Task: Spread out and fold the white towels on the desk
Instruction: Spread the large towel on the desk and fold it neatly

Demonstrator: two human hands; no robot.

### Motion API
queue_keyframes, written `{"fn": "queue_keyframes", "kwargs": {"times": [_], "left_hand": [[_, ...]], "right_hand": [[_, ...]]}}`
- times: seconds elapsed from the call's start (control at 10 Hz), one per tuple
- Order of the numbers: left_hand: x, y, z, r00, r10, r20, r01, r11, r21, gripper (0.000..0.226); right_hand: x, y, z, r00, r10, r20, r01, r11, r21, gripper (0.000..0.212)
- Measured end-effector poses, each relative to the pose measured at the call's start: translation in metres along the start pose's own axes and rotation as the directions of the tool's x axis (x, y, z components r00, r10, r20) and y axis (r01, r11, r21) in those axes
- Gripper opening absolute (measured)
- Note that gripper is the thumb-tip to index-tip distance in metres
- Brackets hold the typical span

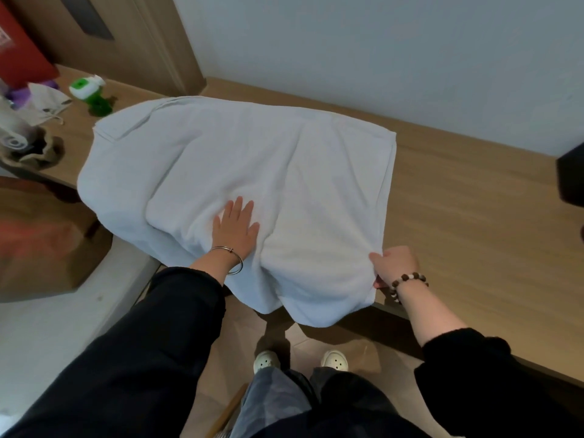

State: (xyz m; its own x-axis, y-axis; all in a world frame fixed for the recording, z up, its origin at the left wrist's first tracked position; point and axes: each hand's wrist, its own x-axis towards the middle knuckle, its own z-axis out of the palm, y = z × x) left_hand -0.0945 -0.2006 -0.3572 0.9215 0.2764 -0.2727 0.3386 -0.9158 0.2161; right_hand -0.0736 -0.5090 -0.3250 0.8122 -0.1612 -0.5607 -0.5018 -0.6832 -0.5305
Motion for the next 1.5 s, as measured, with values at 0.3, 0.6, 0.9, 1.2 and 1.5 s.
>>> {"fn": "queue_keyframes", "kwargs": {"times": [0.3, 0.6, 0.9, 1.2, 1.5], "left_hand": [[0.001, 0.028, -0.005, 0.995, -0.101, 0.021, 0.099, 0.992, 0.077, 0.056], [0.024, 0.114, 0.018, 0.989, 0.146, -0.009, -0.141, 0.965, 0.219, 0.058], [0.037, 0.114, 0.031, 0.979, 0.197, -0.046, -0.180, 0.950, 0.254, 0.061], [0.039, 0.115, 0.029, 0.963, 0.265, -0.047, -0.243, 0.931, 0.271, 0.062], [0.042, 0.116, 0.028, 0.969, 0.243, -0.043, -0.222, 0.935, 0.277, 0.063]], "right_hand": [[0.010, -0.021, -0.009, 0.993, -0.116, -0.005, 0.116, 0.993, -0.036, 0.014], [0.086, -0.077, -0.032, 0.970, 0.072, 0.234, -0.194, 0.807, 0.557, 0.057], [0.158, -0.097, -0.063, 0.989, 0.070, -0.130, -0.028, 0.954, 0.300, 0.009], [0.202, -0.149, -0.084, 0.978, 0.016, -0.208, 0.053, 0.945, 0.323, 0.034], [0.161, -0.119, -0.032, 0.788, -0.450, -0.419, 0.440, 0.889, -0.127, 0.058]]}}
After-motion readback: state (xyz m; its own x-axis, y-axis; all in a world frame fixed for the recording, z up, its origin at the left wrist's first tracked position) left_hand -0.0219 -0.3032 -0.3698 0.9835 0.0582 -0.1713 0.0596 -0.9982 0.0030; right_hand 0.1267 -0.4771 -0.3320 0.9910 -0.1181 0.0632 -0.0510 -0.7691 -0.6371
